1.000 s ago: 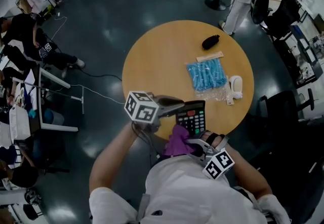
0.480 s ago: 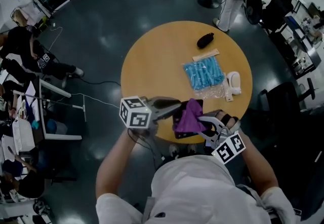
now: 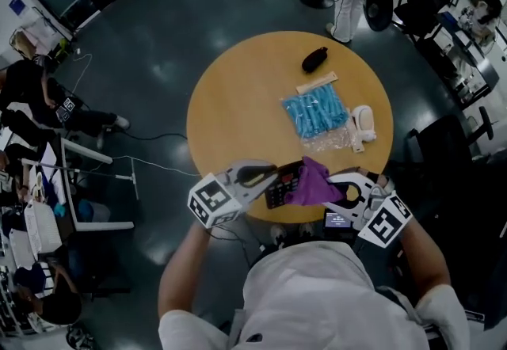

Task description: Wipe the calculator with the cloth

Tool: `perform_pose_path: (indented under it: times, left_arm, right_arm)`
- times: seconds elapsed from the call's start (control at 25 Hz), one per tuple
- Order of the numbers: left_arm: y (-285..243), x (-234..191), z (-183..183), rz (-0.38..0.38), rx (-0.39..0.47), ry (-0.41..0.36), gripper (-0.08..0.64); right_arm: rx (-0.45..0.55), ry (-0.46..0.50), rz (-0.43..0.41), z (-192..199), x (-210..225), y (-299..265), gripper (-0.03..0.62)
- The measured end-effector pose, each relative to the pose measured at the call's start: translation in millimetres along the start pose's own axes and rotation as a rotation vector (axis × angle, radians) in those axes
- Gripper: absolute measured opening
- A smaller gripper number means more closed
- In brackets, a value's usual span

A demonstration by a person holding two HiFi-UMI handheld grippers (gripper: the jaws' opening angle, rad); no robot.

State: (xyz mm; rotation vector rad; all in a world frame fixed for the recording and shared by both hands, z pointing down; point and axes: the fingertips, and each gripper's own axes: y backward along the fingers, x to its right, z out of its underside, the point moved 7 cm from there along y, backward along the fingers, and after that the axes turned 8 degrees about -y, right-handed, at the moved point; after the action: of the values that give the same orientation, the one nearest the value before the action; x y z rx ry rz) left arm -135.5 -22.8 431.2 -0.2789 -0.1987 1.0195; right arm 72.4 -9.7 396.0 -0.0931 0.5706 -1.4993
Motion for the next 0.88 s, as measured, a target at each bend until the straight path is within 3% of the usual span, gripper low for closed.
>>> perform_pose_path:
  times: [0.08,0.16,0.28,0.56,0.72,0.8,0.88]
  left_arm:
    - [-4.6,11.1,-7.5,0.004,0.007,-0.097,0.044]
    - [-8.6,21.7,-19.2,0.026,0.04,-0.131,0.044]
    - [-10.3,33.0,-27.5,0.029,0.056,-0.153,0.043]
    - [2.5,42.6,-33.3,-0.011,0.083,-0.131,0.043]
    - [14.9,42.6,-41.1,-0.043,0.133,-0.09,0.042]
    - [22.6,42.5,-48.1,-0.064,0.166,-0.088,0.043]
    - [31.8,45.7,-57.1,-0.088,0.208,-0.092,0.043]
  right_arm:
    - [-0.03,0.085,0.03,-24.0,25.7,-5.9,0.117]
    - [-0.1,0.164,-0.003,-35.6,31.9,-26.5,0.117]
    - [-0.192,0.238,-0.071,-38.8,19.7,-49.0,0.118]
    - [-0.293,0.276,-0.032,-18.3,16.6,-27.7,0.118]
    - [-0.253,0.187,-0.006,-11.8,26.7,-14.6,0.118]
    - [-0.175,0.057,0.015,-10.9,34.2,-8.4,0.118]
    - [-0.049,-0.138,0.034,-10.1,39.2,-1.3,0.117]
